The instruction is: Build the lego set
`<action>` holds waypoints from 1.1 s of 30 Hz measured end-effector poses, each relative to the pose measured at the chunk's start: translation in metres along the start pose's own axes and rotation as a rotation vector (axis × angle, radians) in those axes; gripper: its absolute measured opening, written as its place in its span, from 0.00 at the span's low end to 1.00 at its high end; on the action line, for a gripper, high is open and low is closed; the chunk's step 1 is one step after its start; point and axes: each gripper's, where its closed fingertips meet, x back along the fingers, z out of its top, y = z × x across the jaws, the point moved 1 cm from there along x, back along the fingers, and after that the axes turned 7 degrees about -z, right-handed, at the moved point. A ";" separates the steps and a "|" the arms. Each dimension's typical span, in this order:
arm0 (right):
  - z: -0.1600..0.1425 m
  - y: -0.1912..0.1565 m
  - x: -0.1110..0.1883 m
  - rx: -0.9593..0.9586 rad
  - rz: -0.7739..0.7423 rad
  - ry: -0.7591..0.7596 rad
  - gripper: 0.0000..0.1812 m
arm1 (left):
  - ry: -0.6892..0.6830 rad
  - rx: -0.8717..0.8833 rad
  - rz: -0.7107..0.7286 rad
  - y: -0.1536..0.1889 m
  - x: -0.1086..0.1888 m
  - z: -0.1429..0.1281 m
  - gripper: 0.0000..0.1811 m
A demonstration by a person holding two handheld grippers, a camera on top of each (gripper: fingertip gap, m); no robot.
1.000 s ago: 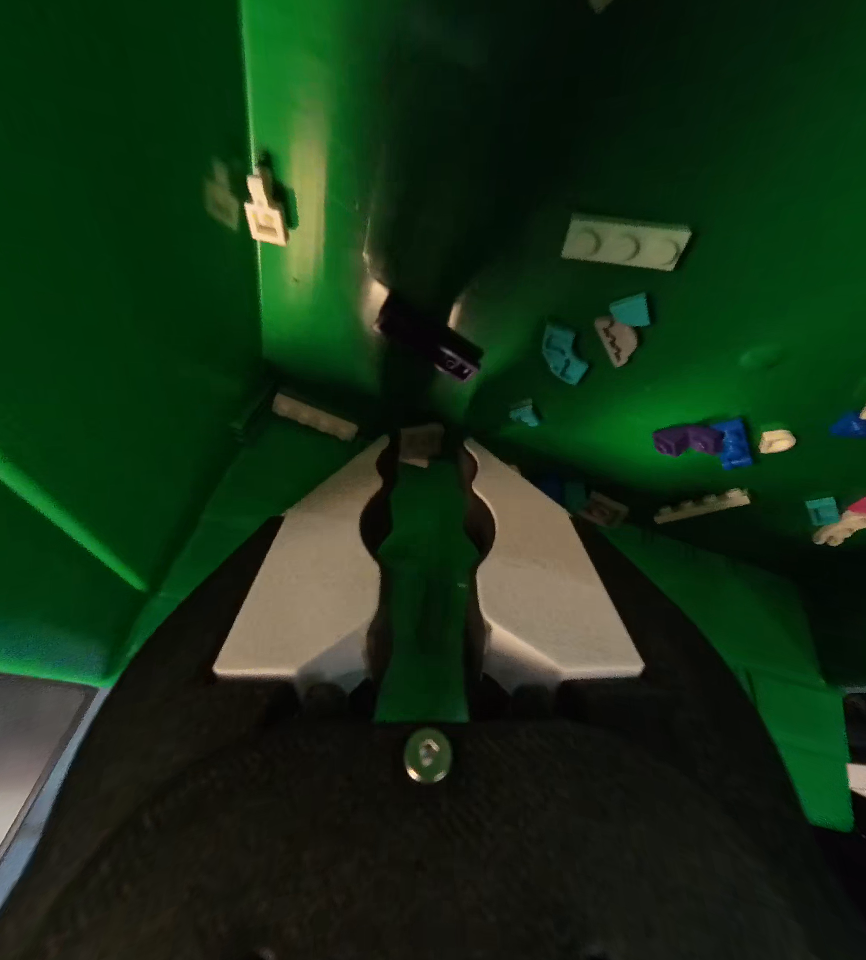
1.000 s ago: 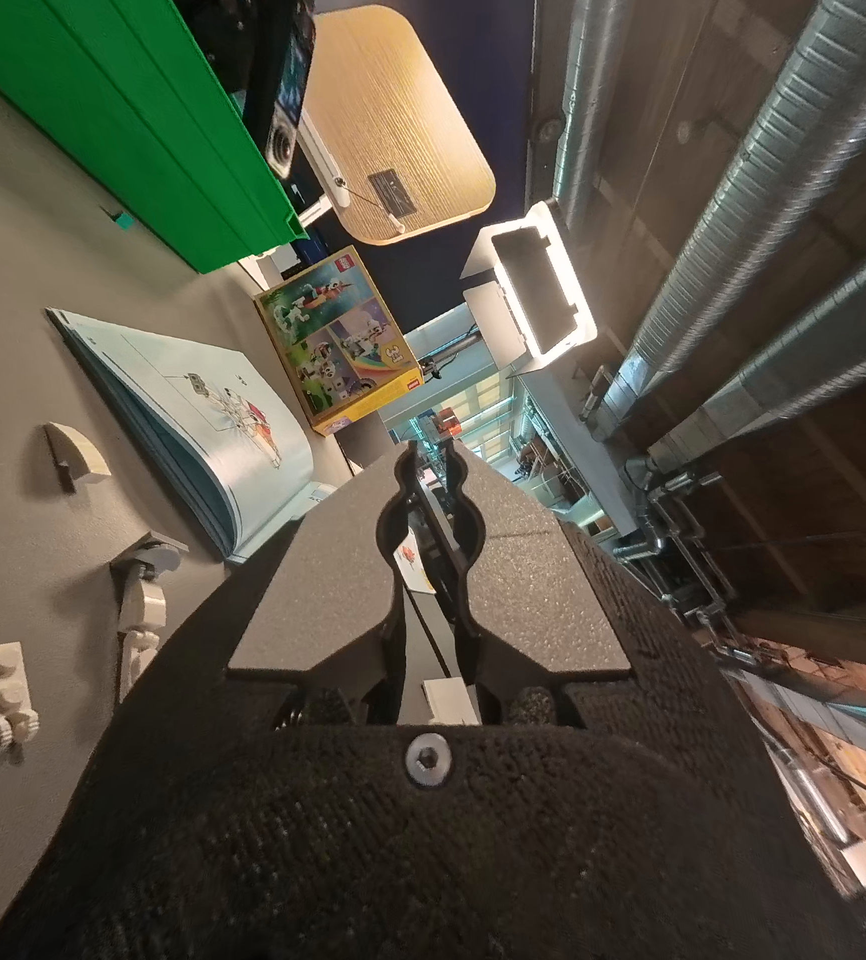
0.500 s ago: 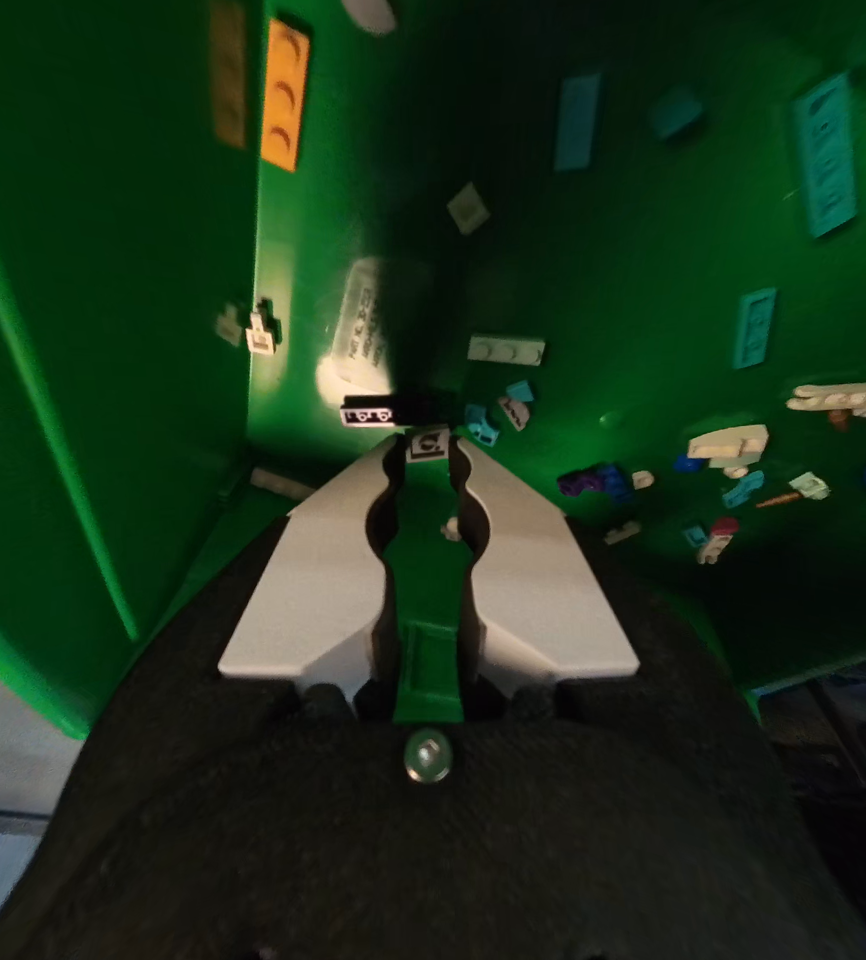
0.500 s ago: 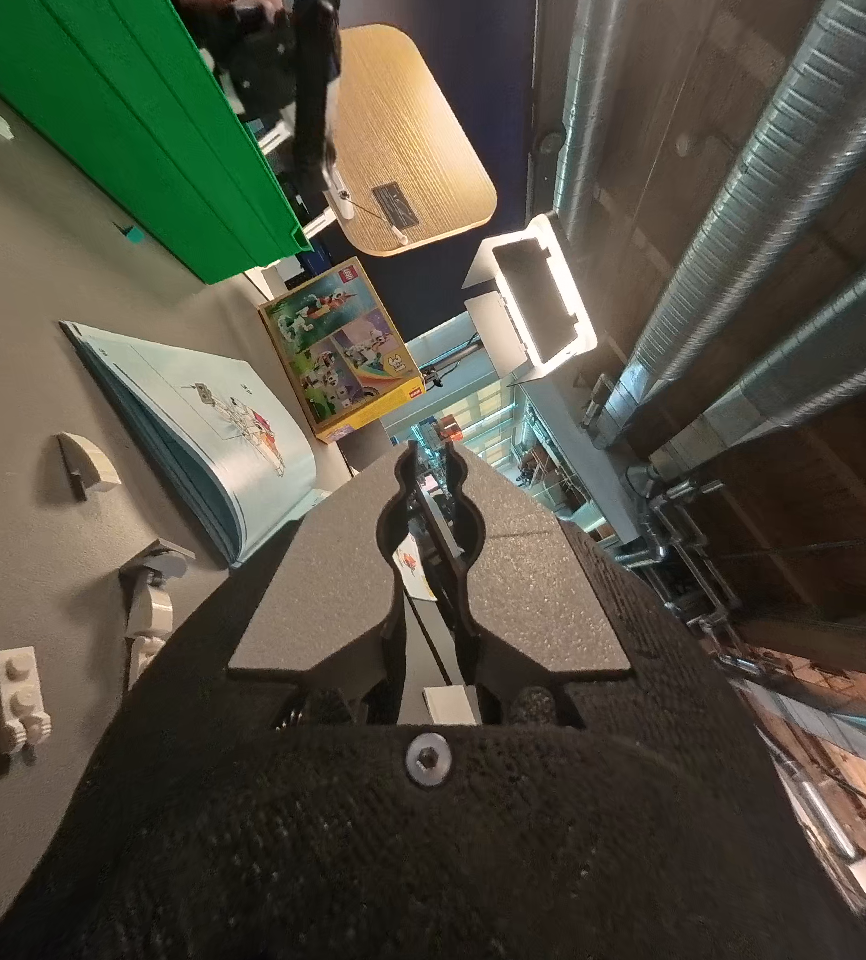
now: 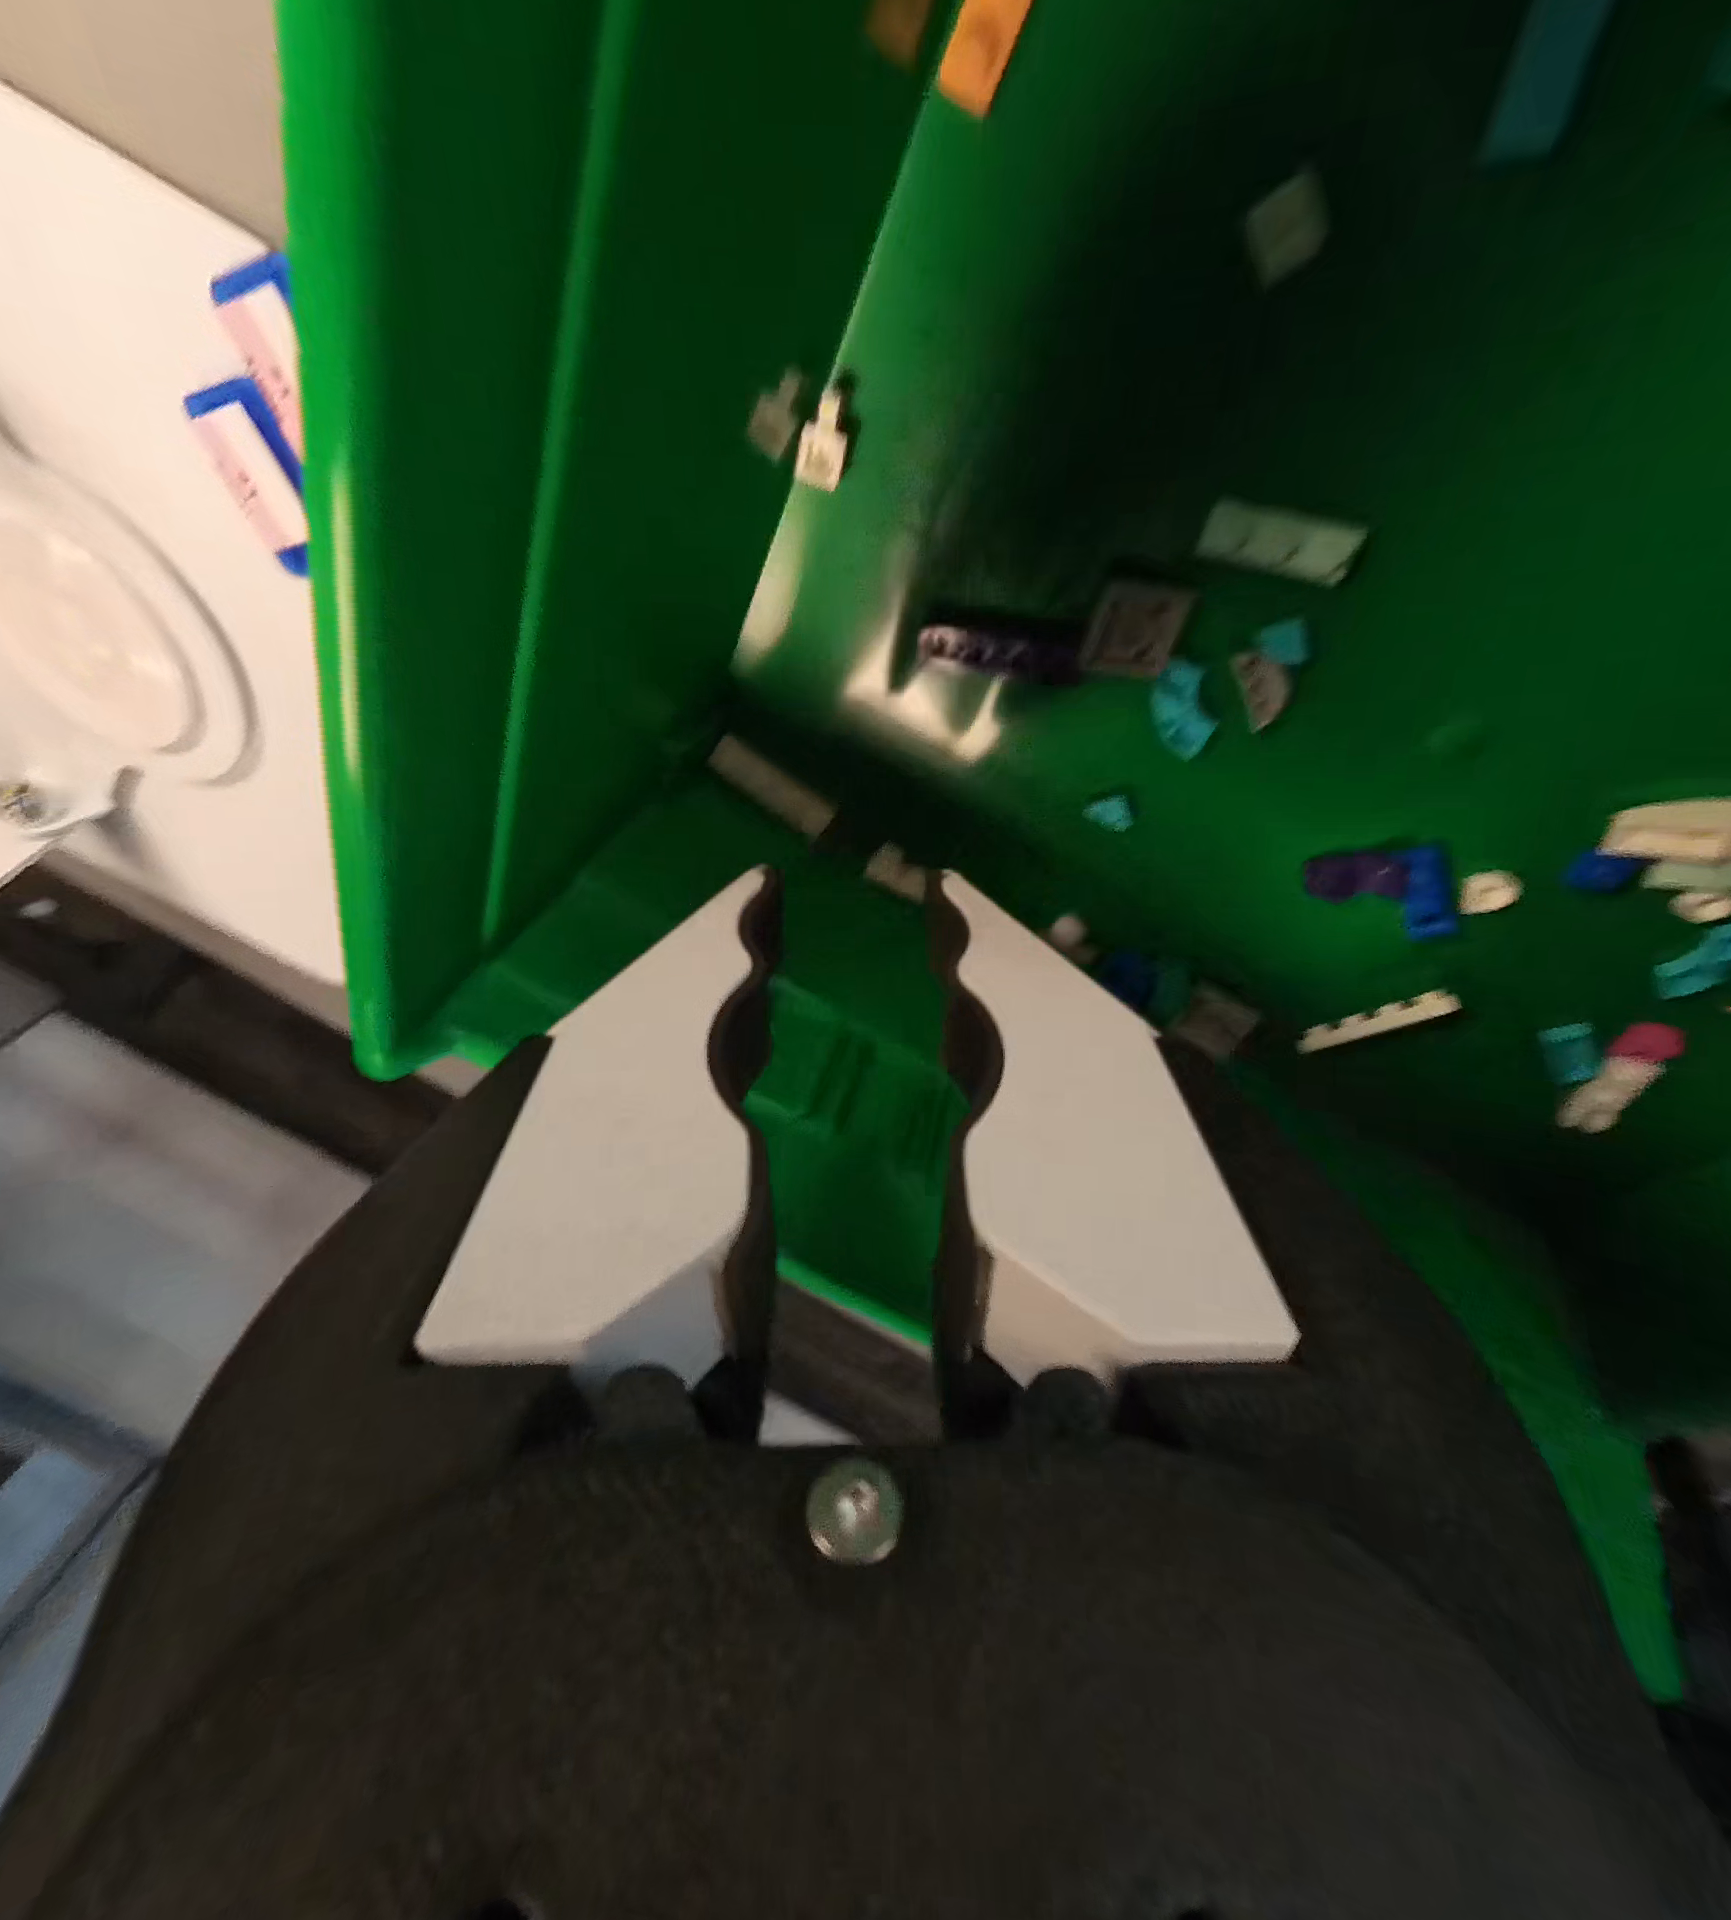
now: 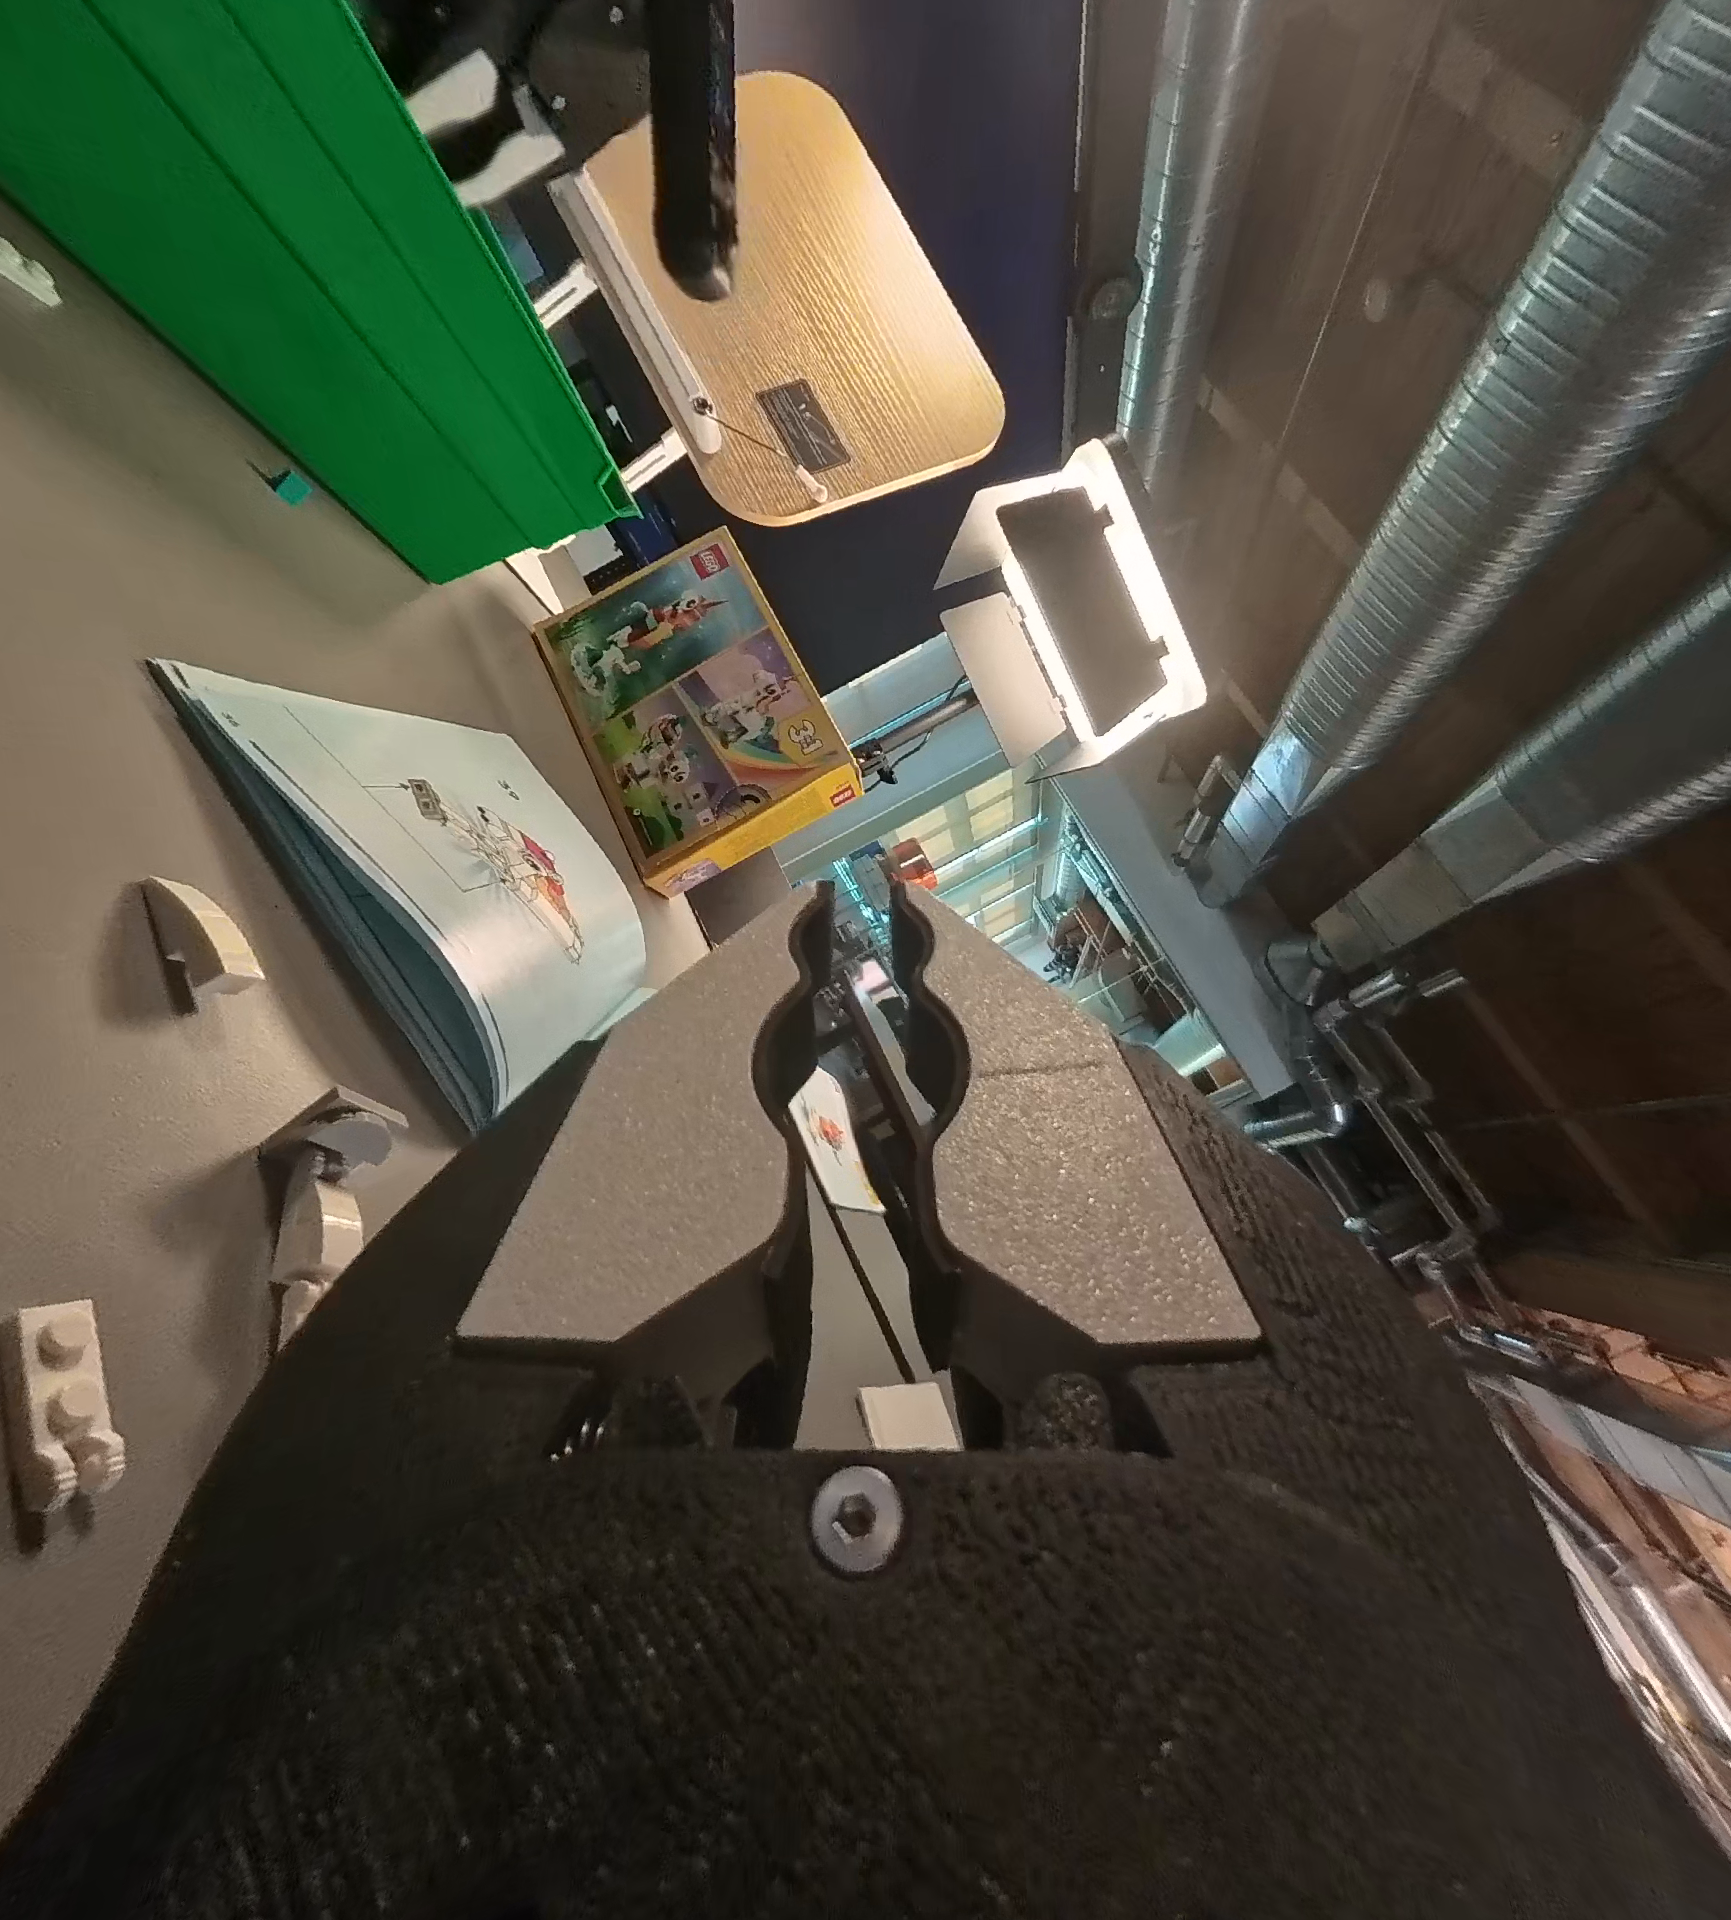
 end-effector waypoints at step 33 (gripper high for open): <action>-0.027 0.121 0.025 -0.191 -0.388 -0.078 0.03 | 1.562 -0.021 0.392 0.286 0.186 0.195 0.07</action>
